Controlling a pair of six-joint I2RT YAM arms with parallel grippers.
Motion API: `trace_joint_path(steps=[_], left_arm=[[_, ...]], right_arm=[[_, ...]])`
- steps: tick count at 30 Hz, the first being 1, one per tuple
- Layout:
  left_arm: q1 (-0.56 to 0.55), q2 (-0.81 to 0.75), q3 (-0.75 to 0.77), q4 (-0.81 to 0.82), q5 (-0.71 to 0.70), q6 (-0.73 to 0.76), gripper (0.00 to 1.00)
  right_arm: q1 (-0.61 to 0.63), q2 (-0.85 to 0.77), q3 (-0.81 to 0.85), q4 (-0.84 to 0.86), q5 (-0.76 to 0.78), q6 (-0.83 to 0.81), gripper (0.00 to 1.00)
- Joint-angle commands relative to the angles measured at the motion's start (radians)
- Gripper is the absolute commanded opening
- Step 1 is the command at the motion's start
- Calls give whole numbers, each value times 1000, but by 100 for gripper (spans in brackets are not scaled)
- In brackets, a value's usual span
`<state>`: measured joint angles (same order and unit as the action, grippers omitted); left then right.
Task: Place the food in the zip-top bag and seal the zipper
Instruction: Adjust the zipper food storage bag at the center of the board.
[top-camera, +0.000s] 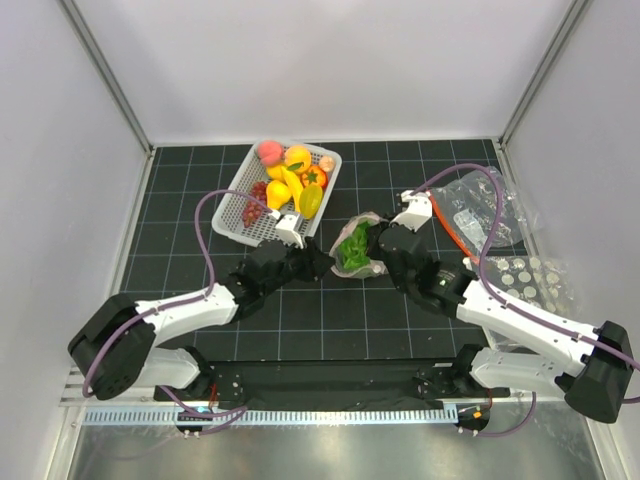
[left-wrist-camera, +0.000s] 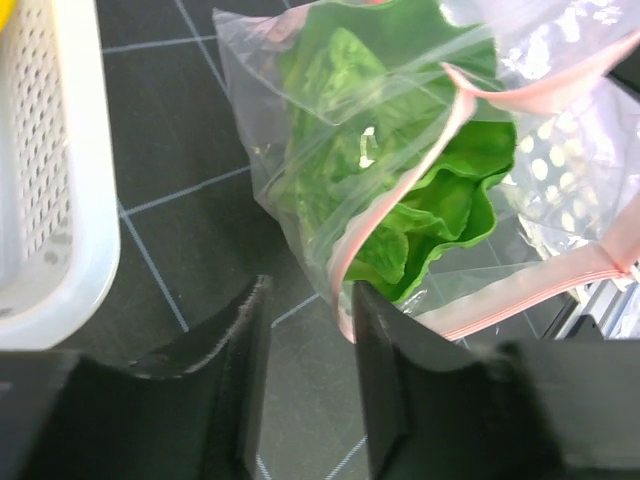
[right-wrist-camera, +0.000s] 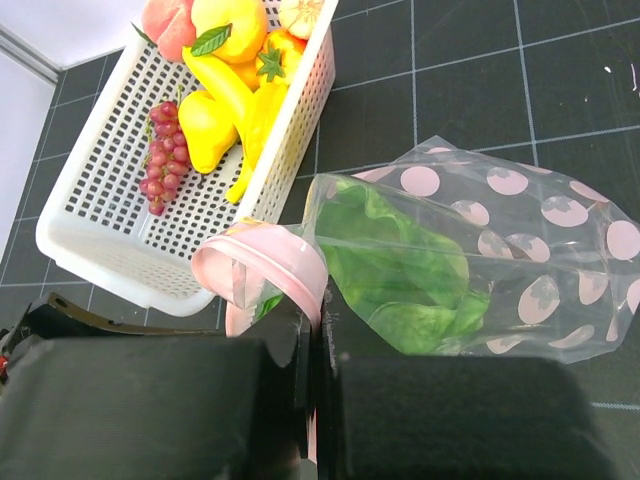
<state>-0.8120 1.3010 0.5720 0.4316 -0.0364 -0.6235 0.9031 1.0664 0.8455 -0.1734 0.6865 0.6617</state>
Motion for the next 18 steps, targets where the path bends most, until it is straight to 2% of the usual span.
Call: trace_joint_path(steps=[1,5,8,9,12,13,16,18], left_arm=[[0,6,35,113,33,10,39],[0,37,58,105,72,18,33],[0,66,89,87,121,36,12],[0,72,98,75,147,41,1],[-1,77,137,-14,141,54,0],[-1,69,140,-34,127,67,0],[0,28,152,-114,75,91,0],[0,-9,154,-152,52,100,0]], right_arm=[[13,-8,-2,83,36,38,1],[28,3,-3,92,44,19,1],[42,20,6,95,33,-13,1],[45,24,12,92,30,-37,1],[56,62,82,-6,15,-158,15],[56,96,136,-49,56,-174,28],[56,150,208,-197,102,-235,47],[56,165,221,-213,105,-257,48]])
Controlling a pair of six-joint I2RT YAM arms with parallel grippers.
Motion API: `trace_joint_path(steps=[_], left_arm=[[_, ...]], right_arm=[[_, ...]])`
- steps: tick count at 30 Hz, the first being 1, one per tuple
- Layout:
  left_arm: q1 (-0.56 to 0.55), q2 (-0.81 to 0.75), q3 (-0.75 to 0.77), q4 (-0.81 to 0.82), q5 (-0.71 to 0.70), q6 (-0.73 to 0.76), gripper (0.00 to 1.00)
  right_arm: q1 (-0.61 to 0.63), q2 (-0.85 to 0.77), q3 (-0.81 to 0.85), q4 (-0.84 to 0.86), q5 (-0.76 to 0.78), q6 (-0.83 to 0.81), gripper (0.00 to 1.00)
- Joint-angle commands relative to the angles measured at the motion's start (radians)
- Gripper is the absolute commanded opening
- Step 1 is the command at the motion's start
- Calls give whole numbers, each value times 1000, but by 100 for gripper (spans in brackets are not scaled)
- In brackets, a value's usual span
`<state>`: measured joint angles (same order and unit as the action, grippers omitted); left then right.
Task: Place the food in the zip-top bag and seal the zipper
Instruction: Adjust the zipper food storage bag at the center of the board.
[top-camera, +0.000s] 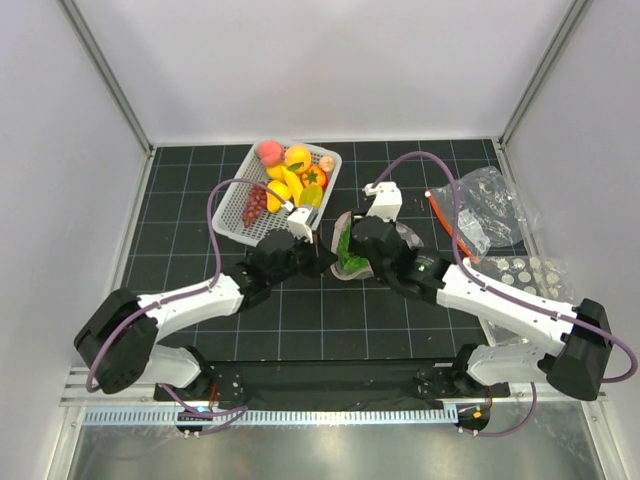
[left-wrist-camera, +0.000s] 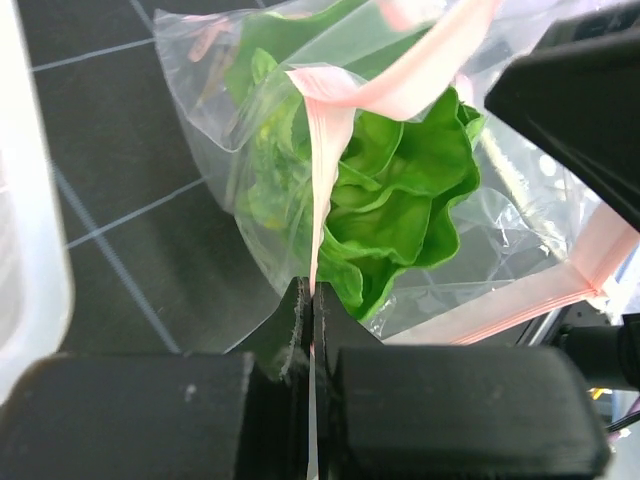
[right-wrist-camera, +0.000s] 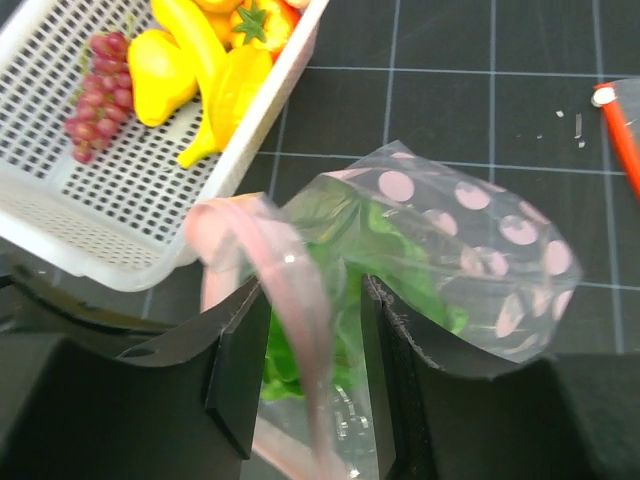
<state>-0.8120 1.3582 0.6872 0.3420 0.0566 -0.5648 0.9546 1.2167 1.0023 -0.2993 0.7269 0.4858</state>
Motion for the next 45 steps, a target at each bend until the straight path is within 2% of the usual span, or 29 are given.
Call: trace_joint_path(steps=[1,5,14,20,23,24,27,29,30,31,37,41,42,45], left_arm=[[0,-80,38,-72,-47,45,0],[0,-122,41,-115,-95,55,0],[0,-113,87,-187,-61,54,0],[0,-125,101,-221,-60,52,0],[0,-122,109,-236,-61,52,0],[0,-119,117,-239,-60,52,0],[0,-107,144,-258,-26,51,0],[0,-102,156,-265,-15,48,0],[0,-96,164,-274,-12,49,0],[0,-91,190,-285,-12,48,0],[-1,-79,386,-455,84,-62,0],[-26,-77,642,-569,161,-142,0],[-26,-74,666,-581,172,-168,0],[-24,-74,695,-632,157,-173,0]], right_arm=[[4,23,67,-90,63,-85,48],[4,37,87,-127,83,-93,49],[76,-23,108,-181,206,-144,52],[137,-28,122,-208,250,-161,47],[174,-19,139,-228,298,-159,41],[179,-17,140,-230,298,-158,32],[182,-6,140,-224,282,-159,17],[182,10,145,-221,284,-161,14],[182,15,148,-219,284,-162,5],[181,18,151,-216,287,-161,1],[156,-6,182,-242,339,-148,1],[81,-103,157,-232,214,-138,1],[58,-138,163,-242,142,-136,1],[52,-178,260,-313,120,-128,1]])
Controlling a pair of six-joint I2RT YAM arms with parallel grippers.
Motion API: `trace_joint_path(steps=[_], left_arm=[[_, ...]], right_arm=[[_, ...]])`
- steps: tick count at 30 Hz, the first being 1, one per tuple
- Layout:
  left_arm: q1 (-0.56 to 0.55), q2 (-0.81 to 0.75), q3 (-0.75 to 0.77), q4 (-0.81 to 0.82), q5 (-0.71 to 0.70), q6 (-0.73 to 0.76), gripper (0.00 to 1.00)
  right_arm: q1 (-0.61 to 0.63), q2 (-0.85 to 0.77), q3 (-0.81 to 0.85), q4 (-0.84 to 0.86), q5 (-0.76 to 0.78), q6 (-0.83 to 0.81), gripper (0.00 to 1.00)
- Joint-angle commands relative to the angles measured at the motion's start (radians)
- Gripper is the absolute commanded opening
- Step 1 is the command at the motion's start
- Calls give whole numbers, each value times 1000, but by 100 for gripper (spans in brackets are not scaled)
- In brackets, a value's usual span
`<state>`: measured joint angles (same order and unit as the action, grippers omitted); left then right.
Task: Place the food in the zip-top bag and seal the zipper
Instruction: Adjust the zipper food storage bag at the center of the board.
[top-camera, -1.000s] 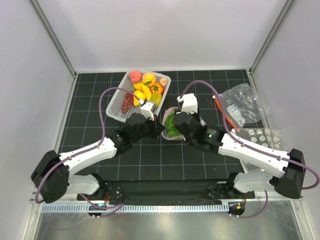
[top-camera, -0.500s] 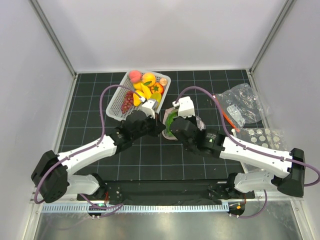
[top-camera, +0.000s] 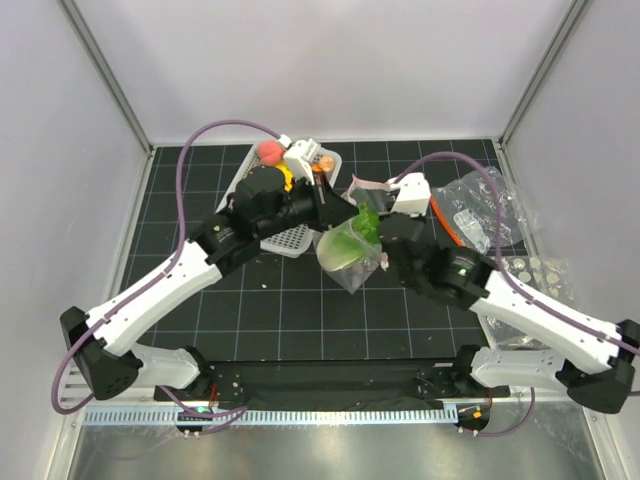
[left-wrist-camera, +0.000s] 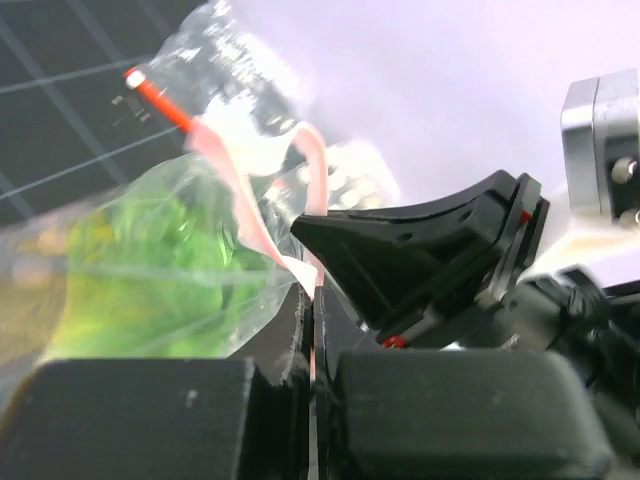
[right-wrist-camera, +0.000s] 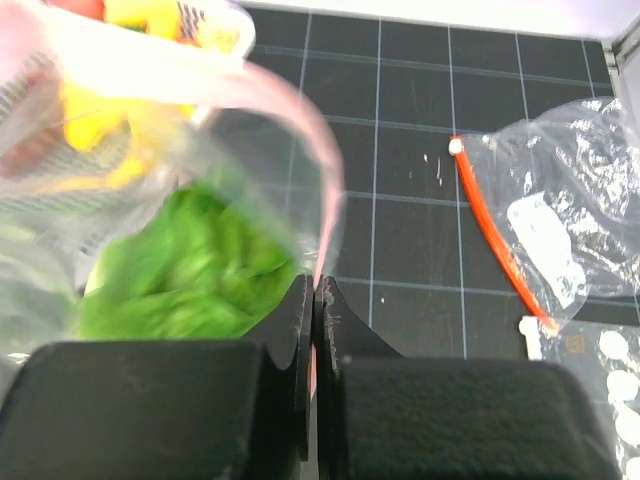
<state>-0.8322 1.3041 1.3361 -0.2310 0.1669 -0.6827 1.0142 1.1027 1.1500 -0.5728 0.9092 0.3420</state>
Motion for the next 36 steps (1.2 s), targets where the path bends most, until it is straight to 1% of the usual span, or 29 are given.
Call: trace_joint_path(steps=[1,2,3,6,8,9,10,11,12,13,14,17,18,20,21,25,28,30,33,36], left_arm=[[-4,-22,34,-62,45,-60,0],[-2,-19,6,-56,46,-60,0],[-2,-16,-3,-53,49,-61,0],[-2,6,-5,-50,80,-78,0],[-2,17,43,-65,124,-83,0],[-2,14,67,-83,126,-74,0],[-2,1,90,-128,88,-61,0],[-1,-15,115,-137,57,-31,0],[2,-60,110,-136,31,-28,0],[19,-75,74,-99,7,-32,0],[30,-78,57,-84,22,-46,0],[65,-3,26,-87,124,-34,0],[67,39,14,-68,134,-29,0],[68,75,-3,-48,167,-25,0],[67,108,1,-31,180,-25,0],[67,159,72,-25,241,-35,0],[68,149,80,-24,238,-26,0],[73,136,52,-19,229,-18,0],[102,121,-13,21,236,-28,0],[133,144,-75,68,270,-26,0]], right_arm=[[-8,-85,146,-83,-81,14,1],[-8,-90,181,-105,-92,12,1],[-8,-90,262,-151,-99,12,1],[-8,-67,399,-212,-170,14,1],[-8,-49,421,-213,-217,11,1],[-8,-41,415,-210,-220,8,1],[-8,-32,406,-210,-216,6,1],[-8,-17,393,-205,-204,3,1],[-8,-9,355,-188,-199,-4,1],[-8,-6,337,-180,-190,-8,1],[-8,-3,294,-170,-178,-8,1],[-8,-4,222,-110,-179,-11,1],[-8,-1,208,-102,-179,-11,1],[-8,5,189,-96,-156,-9,1],[-8,9,186,-96,-141,-8,1],[-11,-9,195,-110,-47,-6,1],[-11,-49,221,-116,-27,-3,1],[-11,-53,241,-125,-36,-9,1],[-11,-5,252,-145,-73,-29,1],[-11,97,240,-157,-87,-47,1]])
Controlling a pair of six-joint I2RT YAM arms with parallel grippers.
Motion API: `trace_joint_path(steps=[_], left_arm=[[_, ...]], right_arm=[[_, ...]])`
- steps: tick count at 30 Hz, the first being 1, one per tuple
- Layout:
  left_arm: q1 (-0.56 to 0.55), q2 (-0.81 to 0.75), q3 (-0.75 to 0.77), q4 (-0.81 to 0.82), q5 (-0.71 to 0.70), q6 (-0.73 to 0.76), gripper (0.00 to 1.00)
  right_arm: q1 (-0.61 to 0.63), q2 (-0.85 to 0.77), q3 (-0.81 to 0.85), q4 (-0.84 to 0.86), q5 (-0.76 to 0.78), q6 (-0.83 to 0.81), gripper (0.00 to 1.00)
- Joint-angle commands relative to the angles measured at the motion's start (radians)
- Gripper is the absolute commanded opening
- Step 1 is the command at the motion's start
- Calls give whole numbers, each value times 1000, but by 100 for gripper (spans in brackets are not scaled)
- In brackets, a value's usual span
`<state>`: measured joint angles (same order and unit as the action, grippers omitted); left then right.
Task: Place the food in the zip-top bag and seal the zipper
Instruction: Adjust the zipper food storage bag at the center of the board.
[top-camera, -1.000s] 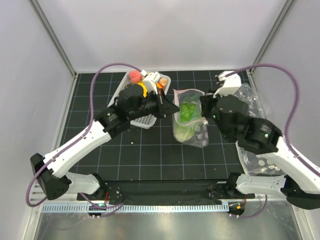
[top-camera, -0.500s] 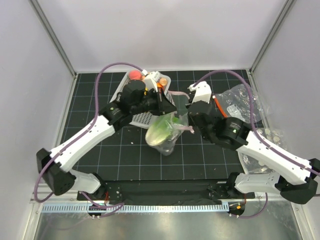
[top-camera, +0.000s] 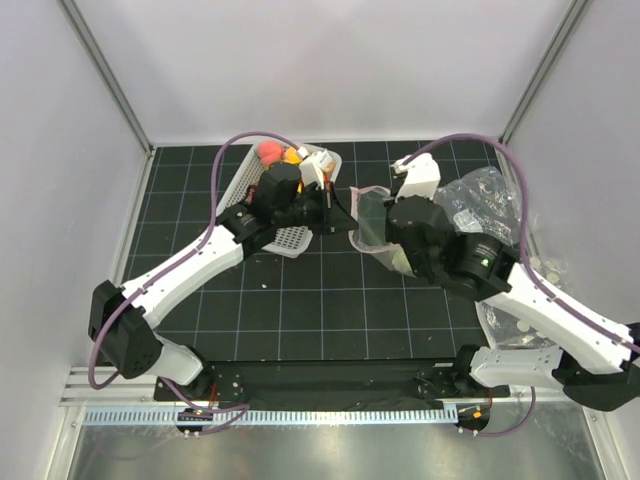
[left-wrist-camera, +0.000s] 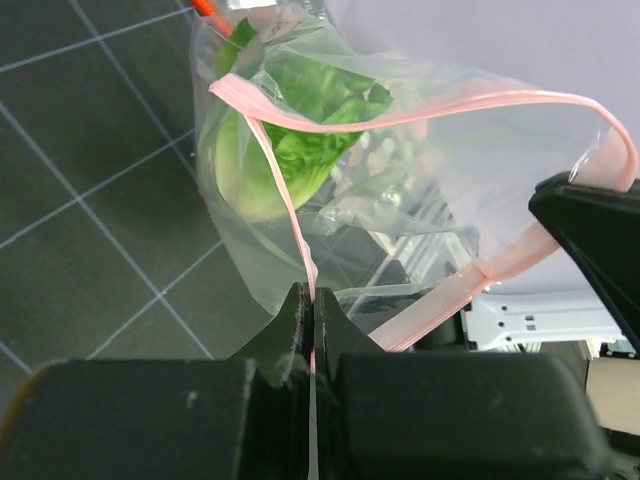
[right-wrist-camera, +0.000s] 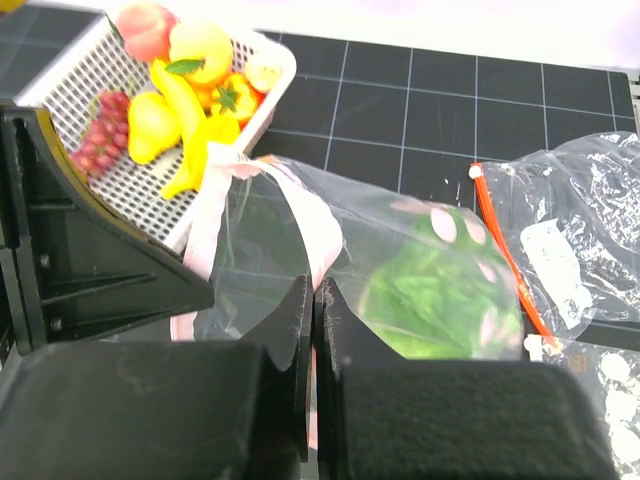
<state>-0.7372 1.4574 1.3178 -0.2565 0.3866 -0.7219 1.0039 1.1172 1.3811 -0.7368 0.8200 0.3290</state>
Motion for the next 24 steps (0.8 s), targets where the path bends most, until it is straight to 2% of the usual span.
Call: trace_joint_path(steps=[1,3,4,5,6,10,13,20,21,22,24], left_arm=[[45,3,-69,103,61,24,0],[61,29,-95,118,72,47,1],[65,35,-101,118,66,62,0],[71,41,-106,115,58,97,1],[73,38,-124,115,49,114,1],[75,-18,-231,190,-49,167,1],[75,-72,-282,211,-63,179,1],[75,-138,-356,234,-132,179,8],[75,-135,-354,229,-143,182,8],[75,-134,-350,221,-146,185,8],[75,-126,-344,209,-155,193,9]], right_arm=[[-1,104,-11,11,-4,-39,1],[-1,165,-27,33,-19,-48,7],[-1,185,-33,36,-31,-50,14],[-1,213,-34,36,-69,-53,31],[-1,223,-34,36,-84,-48,36],[-1,221,-112,124,-97,-51,41],[-1,210,-152,171,-99,-53,41],[-1,156,-218,269,-36,-70,39],[1,148,-223,275,-33,-73,36],[1,136,-234,281,-33,-74,23],[1,132,-237,281,-33,-74,7]])
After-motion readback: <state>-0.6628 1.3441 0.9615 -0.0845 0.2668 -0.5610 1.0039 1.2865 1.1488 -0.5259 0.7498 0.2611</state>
